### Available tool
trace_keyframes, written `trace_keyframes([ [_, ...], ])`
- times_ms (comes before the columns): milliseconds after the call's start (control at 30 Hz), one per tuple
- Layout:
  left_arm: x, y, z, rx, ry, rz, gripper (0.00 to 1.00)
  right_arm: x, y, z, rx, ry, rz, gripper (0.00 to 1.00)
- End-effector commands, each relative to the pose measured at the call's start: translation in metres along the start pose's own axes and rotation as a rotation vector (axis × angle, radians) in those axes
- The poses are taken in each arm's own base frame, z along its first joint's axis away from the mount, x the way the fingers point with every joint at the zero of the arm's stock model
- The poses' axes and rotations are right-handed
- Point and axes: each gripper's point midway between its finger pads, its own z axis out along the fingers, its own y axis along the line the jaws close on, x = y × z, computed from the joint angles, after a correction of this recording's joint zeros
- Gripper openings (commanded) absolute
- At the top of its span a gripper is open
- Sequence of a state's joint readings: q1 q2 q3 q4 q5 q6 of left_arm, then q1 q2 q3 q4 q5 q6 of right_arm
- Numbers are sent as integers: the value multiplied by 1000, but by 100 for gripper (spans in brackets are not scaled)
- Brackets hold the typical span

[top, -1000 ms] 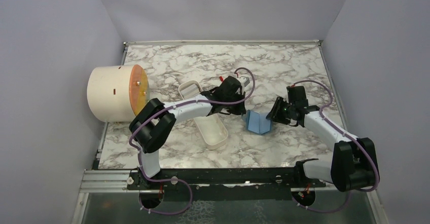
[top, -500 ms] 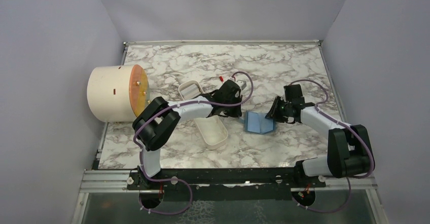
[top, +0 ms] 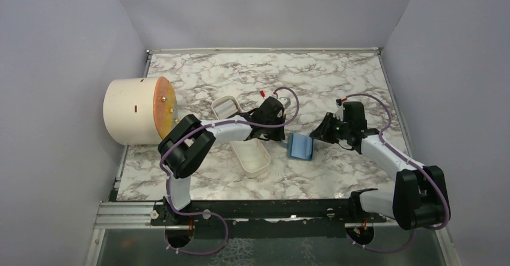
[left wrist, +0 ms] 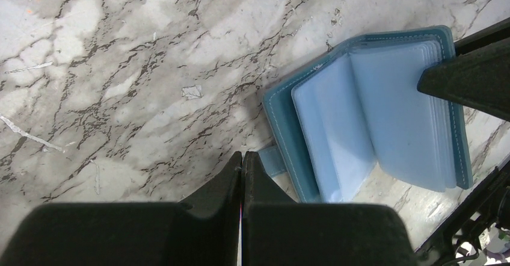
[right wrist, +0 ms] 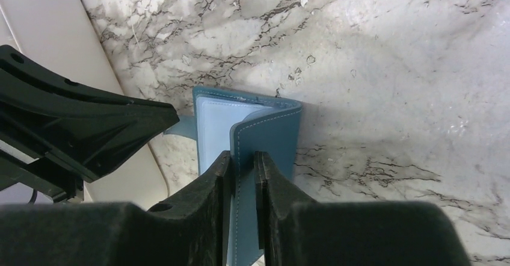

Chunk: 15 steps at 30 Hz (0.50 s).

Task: Put the credit cards into the card holder
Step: Open the card holder at the center of the board.

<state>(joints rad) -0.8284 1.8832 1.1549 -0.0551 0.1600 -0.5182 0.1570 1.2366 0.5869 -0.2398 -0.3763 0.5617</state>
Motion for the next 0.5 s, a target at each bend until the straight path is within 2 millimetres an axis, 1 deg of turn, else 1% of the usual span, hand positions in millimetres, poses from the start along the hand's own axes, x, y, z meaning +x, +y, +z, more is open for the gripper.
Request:
trace_keyframes([
  [0,2,5,6,-4,-7,-8,0,19,-14,7,24,52,11,18],
  [100,2,4,5,-4,-4,-3,0,22,-24,9,74,63,12,18],
  [167,0,5,4,-13,-5,3,0,20,-28,7,103,55,8,18],
  [333,-1,5,3,-17,-3,20,0,12,-29,4,124,32,-15,23],
  [400,-2,5,2,-15,-7,23,0,12,-30,4,128,37,-26,23],
  [467,-4,5,0,-20,-12,26,1,11,-34,3,154,37,-34,23],
])
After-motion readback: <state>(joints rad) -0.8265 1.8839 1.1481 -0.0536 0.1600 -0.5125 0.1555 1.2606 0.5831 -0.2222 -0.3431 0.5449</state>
